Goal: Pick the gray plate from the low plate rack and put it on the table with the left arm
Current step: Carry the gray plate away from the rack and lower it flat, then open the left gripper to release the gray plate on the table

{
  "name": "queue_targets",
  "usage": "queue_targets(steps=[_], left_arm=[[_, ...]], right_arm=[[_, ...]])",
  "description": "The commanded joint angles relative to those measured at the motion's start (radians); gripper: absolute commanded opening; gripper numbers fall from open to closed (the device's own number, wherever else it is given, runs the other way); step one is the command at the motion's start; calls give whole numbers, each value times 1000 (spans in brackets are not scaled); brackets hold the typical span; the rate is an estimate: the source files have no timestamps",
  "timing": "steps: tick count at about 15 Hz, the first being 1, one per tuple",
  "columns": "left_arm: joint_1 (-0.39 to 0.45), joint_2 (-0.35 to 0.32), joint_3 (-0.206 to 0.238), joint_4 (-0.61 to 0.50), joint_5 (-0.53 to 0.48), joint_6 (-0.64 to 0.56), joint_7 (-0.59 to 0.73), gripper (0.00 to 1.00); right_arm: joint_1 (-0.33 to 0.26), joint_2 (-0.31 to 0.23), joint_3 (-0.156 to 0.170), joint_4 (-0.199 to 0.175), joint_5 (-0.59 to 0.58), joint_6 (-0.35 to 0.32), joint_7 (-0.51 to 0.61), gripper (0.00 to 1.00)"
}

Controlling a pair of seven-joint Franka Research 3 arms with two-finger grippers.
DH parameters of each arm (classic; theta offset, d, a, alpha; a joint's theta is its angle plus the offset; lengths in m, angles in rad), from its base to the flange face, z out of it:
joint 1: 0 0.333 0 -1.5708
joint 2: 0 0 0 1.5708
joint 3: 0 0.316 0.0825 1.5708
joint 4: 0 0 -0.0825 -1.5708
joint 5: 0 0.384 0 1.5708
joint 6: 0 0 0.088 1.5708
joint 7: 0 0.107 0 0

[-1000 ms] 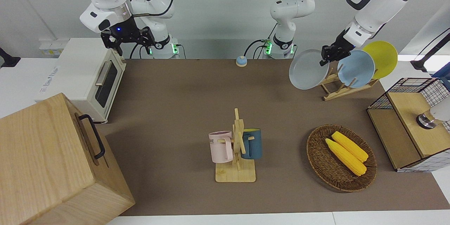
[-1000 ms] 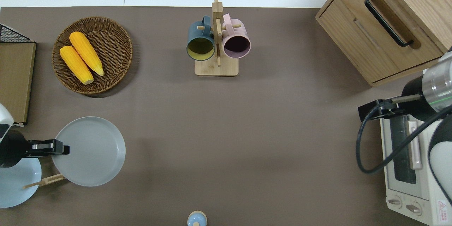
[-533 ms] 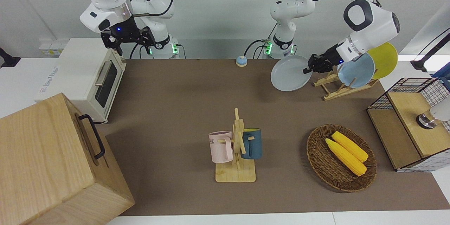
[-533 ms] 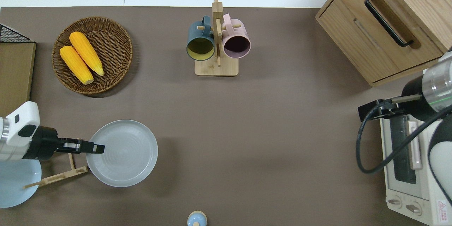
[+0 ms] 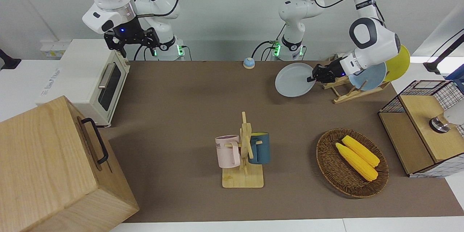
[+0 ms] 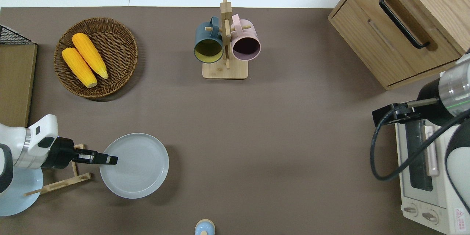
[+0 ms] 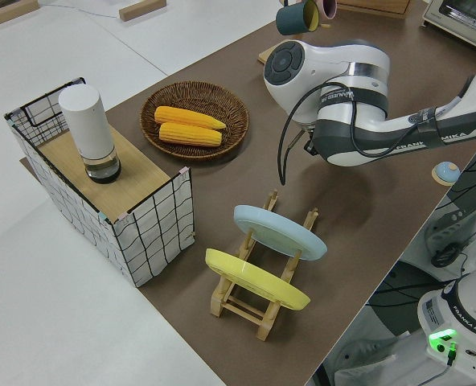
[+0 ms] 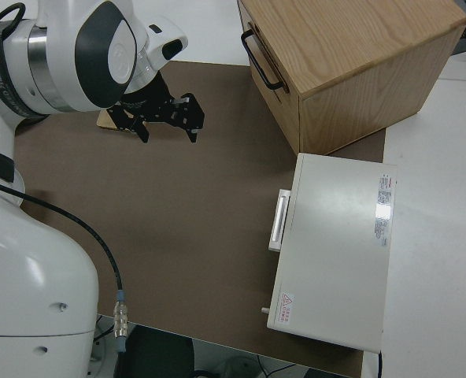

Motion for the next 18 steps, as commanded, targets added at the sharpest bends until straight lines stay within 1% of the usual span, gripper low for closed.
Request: queue_targets(steps=[1, 7, 8, 9, 12, 13, 14, 15, 16, 18], left_arm=[[-2, 25, 2, -50, -30, 70, 42, 39], [-15, 71, 0, -58, -31, 97, 43, 45], [-15, 72, 0, -58, -30, 97, 43, 64], [-16, 75, 0, -57, -30, 100, 43, 104], [-19, 94, -7, -55, -30, 114, 49, 125], [-19, 95, -7, -55, -30, 119, 51, 166], [-19, 94, -7, -55, -30, 119, 51, 248], [-19, 94, -7, -53, -28, 119, 51, 373], [-21, 94, -7, -53, -28, 119, 51, 471], [-19, 94, -7, -53, -28, 123, 51, 595]], right_arm=[[-24, -2, 21, 7, -6, -11, 12, 983], [-24, -2, 21, 7, -6, -13, 12, 983], [-24, -2, 20, 7, -6, -11, 12, 983], [-24, -2, 21, 7, -6, -11, 12, 983], [-24, -2, 21, 7, -6, -11, 12, 983], [-24, -2, 20, 6, -6, -11, 12, 983], [-24, -4, 21, 7, -6, -13, 12, 983], [-24, -2, 21, 6, -6, -11, 12, 983], [-24, -2, 21, 7, -6, -11, 12, 983], [-24, -2, 21, 7, -6, -11, 12, 983]])
